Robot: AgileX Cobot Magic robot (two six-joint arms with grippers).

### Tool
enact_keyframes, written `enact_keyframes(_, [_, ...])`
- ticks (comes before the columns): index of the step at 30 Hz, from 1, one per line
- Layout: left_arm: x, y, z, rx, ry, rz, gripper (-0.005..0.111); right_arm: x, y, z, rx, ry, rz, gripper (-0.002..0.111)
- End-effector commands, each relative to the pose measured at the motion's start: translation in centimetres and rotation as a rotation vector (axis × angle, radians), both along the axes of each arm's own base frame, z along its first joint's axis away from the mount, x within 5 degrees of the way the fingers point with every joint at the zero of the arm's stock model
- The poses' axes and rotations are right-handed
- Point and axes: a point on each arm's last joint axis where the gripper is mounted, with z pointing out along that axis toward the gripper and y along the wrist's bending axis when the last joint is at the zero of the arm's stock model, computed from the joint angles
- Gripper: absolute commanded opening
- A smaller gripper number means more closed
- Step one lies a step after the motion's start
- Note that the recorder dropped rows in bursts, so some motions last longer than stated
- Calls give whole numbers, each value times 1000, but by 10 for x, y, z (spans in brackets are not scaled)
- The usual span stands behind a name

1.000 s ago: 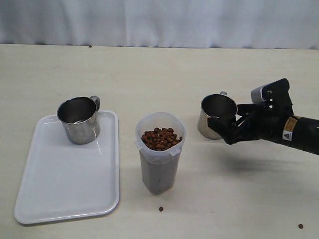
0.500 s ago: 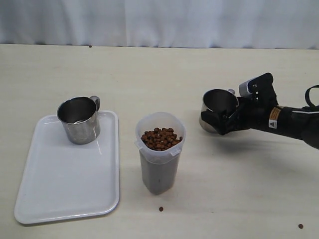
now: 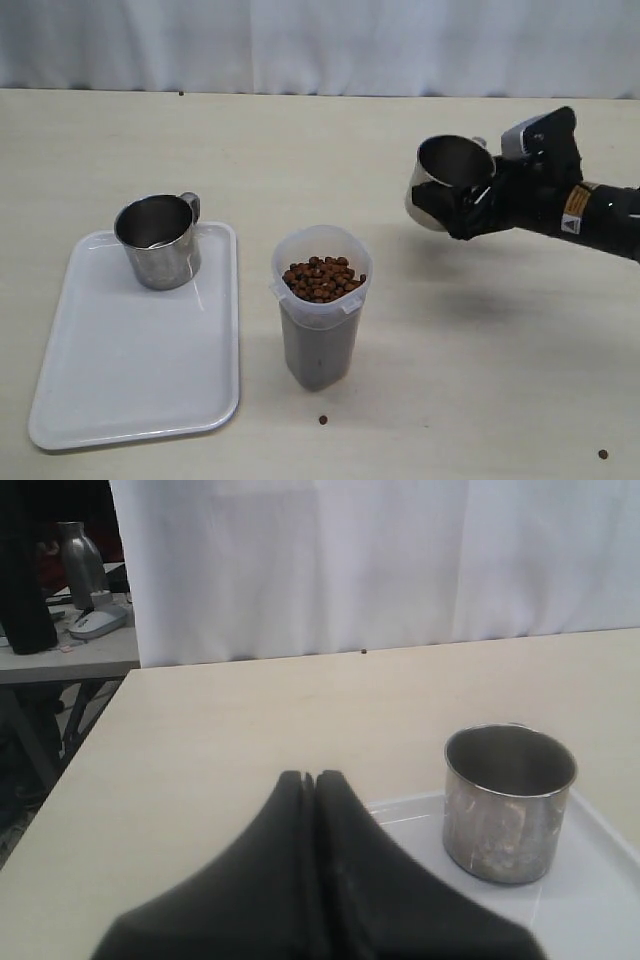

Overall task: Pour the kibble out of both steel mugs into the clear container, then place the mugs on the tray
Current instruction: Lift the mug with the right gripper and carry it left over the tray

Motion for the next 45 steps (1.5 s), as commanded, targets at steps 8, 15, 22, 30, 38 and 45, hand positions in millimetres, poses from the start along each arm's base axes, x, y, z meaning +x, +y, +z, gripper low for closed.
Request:
enact_keyframes(8, [0, 0, 0, -4, -9, -4, 0, -72, 66, 122, -1, -224, 248, 5])
enact_keyframes(15, [0, 0, 0, -4, -9, -4, 0, -106, 137, 138, -25, -278, 415, 5])
enact_keyframes(22, [0, 0, 0, -4, -9, -4, 0, -125, 205, 125, -39, -253, 628, 5])
enact_keyframes(30, [0, 0, 0, -4, -7, -4, 0, -114, 264, 61, -41, -107, 760, 5])
enact_keyframes(38, [0, 0, 0, -4, -7, -4, 0, -119, 291, 50, -45, -72, 693, 5])
enact_keyframes(45, [0, 0, 0, -4, -7, -4, 0, -138, 319, 45, -32, -41, 651, 5])
